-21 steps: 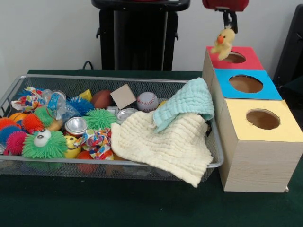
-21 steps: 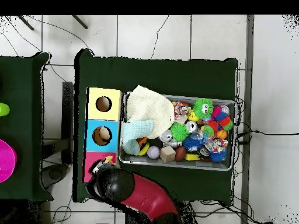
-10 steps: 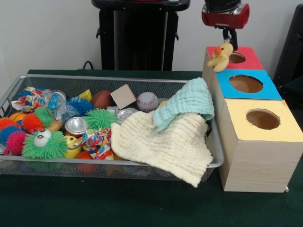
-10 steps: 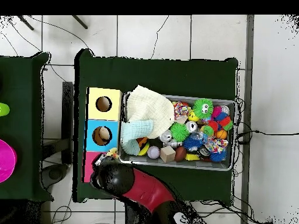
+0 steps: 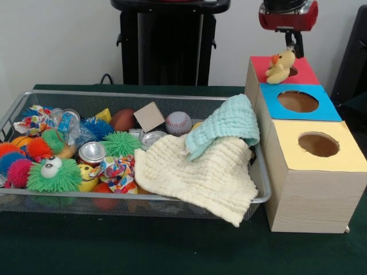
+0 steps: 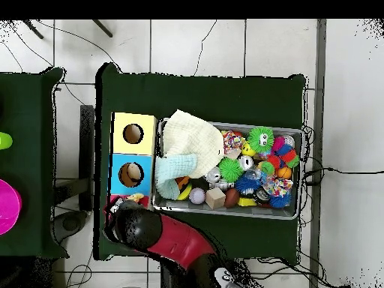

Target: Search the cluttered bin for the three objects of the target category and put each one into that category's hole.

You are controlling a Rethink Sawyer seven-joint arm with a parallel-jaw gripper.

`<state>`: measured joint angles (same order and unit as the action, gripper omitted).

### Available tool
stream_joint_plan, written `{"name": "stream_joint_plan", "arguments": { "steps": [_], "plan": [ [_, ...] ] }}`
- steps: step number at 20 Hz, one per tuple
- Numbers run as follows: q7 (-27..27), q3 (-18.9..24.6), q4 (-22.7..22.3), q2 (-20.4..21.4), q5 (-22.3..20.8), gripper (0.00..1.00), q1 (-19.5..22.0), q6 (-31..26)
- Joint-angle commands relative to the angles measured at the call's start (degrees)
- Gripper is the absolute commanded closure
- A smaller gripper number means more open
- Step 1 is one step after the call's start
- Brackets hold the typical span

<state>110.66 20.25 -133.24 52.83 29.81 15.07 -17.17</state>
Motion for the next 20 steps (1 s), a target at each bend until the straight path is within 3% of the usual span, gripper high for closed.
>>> {"name": "stream_joint_plan", "arguments": {
  "steps": [1,6,20],
  "plan": [
    [12.4,3.7,-1.6,3.1,4.9,1.00,-0.4,-5.8],
    [12.4,2.9,-3.9,5.7,5.8,1.00,-1.9,-8.1],
    [11.9,-2.7,-4.6,2.4,2.9,1.00,-5.3,-9.8]
  ]
}}
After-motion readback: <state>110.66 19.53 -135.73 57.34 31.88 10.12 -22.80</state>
